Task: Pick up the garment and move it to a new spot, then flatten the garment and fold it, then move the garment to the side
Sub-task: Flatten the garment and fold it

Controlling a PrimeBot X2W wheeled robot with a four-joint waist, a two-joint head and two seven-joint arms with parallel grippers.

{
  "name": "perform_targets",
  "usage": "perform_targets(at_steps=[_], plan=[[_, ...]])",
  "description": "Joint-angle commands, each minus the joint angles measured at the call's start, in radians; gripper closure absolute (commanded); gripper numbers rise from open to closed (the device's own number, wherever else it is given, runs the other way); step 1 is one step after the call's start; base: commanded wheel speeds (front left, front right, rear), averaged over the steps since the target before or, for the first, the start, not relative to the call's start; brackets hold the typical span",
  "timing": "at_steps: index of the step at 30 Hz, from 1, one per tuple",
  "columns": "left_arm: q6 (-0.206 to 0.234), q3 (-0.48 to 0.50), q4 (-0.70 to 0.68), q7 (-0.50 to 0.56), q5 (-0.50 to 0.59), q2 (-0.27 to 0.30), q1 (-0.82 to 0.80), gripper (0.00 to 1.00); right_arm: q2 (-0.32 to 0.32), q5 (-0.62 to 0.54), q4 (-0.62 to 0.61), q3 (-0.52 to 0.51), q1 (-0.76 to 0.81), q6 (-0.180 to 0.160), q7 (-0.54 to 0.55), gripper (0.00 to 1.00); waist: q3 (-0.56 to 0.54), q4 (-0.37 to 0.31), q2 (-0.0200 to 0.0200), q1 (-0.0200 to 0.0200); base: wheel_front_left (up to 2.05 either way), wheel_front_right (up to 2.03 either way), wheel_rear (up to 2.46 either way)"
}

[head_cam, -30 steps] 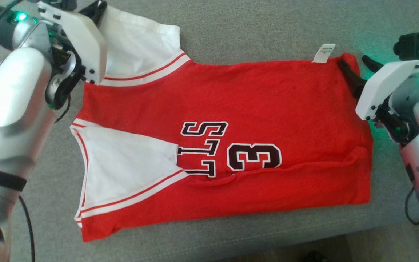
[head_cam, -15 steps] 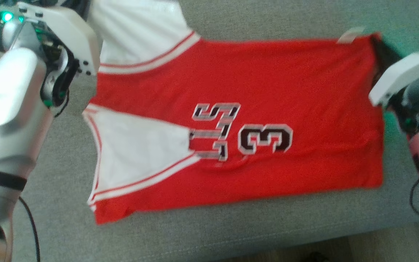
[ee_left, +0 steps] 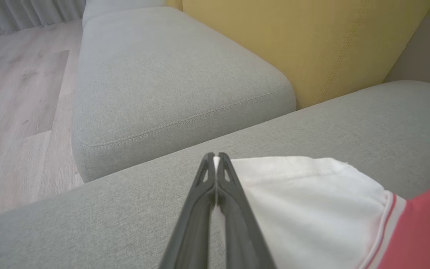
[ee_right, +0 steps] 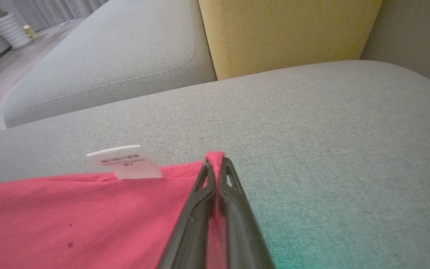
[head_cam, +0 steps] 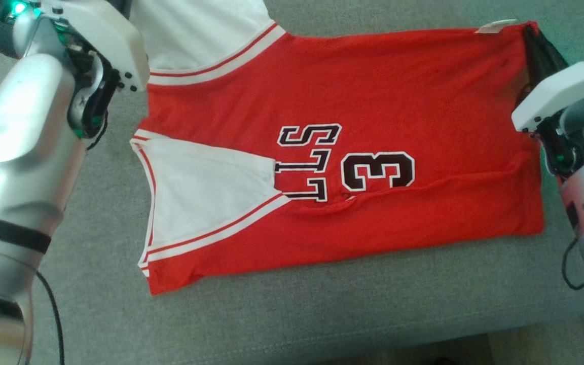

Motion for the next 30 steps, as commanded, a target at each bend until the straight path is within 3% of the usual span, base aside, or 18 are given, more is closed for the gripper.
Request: perform_targets(at_steps=[1,10,15,30], plan=[[-0.003,0.032,-0.025,-0.009,-0.001,0.042,-0.030,1.00,-0.017,0.015,-0.020,0.010,0.013,-0.001,-0.017,1.00,-0.015,0.004,0.0000,0.0000,0.00,0.00,0.00],[-0.054,-0.013,-0.174,0.049,-0.023,0.112,0.097,1.00,-0.096,0.158,-0.107,0.035,0.157,-0.001,0.003,1.00,-0.109,0.045,0.0000,0.0000,0.00,0.00,0.00],[-0.023,-0.051,-0.313,0.085,0.014,0.194,0.189,1.00,-0.165,0.220,-0.193,0.060,0.269,-0.001,0.041,1.00,-0.165,0.081,0.0000,0.0000,0.00,0.00,0.00],[0.008,-0.141,-0.697,0.348,-0.104,0.373,0.505,1.00,-0.292,0.270,-0.411,0.027,0.521,-0.001,0.318,1.00,-0.257,0.117,0.0000,0.0000,0.00,0.00,0.00]])
